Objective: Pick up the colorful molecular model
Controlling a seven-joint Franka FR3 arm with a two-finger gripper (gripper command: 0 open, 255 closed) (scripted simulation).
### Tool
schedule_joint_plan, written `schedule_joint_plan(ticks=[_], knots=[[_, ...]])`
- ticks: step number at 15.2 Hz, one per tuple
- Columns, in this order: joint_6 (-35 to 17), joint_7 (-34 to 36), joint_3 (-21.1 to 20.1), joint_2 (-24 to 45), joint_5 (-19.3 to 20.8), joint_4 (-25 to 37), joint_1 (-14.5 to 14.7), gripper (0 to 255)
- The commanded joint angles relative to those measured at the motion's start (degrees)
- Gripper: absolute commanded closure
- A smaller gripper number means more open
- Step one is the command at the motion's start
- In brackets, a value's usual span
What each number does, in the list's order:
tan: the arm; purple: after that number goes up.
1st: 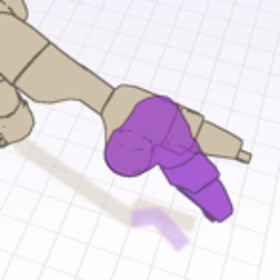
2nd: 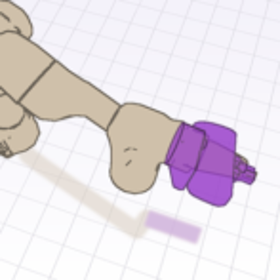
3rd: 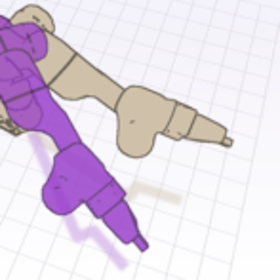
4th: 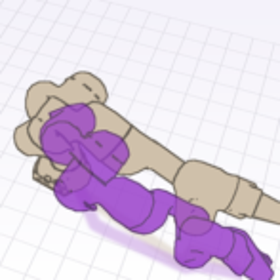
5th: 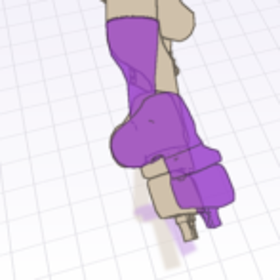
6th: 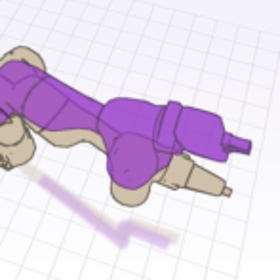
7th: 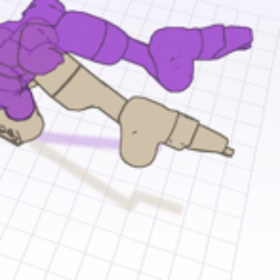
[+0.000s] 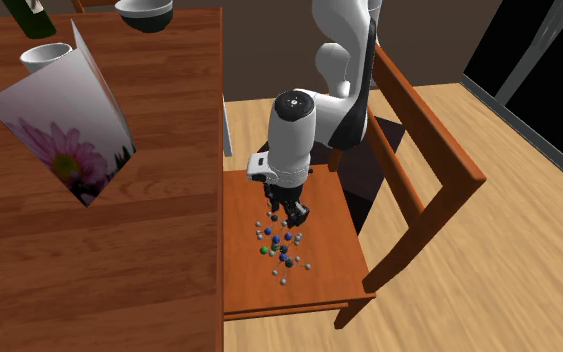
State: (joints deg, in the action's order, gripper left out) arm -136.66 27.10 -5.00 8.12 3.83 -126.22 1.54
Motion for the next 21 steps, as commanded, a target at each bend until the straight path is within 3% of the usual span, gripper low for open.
schedule_joint_plan(ticks=[1, 9, 21], knots=[[-0.1, 0.0, 0.0, 0.1, 0.0, 0.0, 0.0, 255], [-0.1, 0.1, 0.0, 0.1, 0.0, -0.1, 0.0, 255], [8.6, -0.9, -0.2, -5.2, -1.0, 3.4, 0.0, 255]])
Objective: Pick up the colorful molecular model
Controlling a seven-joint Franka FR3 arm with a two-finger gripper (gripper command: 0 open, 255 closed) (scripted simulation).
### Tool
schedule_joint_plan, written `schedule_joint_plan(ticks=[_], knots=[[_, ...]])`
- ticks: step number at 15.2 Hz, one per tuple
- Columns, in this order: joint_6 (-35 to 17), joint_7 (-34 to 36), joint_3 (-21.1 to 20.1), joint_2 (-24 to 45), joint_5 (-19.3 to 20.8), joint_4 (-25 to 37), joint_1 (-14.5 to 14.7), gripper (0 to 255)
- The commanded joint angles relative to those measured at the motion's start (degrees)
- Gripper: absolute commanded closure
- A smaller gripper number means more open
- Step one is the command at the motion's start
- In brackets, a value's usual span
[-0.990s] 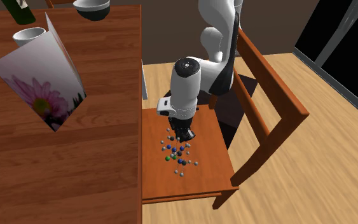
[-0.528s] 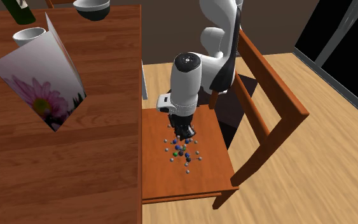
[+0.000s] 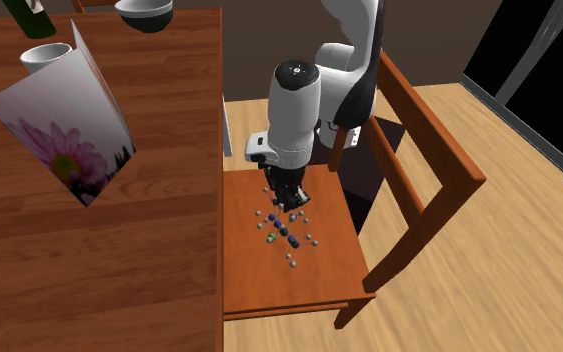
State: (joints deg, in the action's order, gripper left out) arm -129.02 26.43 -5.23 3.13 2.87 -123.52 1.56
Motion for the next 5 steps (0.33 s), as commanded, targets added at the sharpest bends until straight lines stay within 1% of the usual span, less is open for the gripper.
schedule_joint_plan(ticks=[1, 3, 5], knots=[[1.7, -0.3, 0.0, -0.6, -0.1, 1.1, -0.1, 255], [3.2, -0.4, 0.0, -1.3, -0.3, 1.9, -0.1, 255], [3.3, -0.4, 0.0, -1.4, -0.3, 1.9, -0.1, 255]])
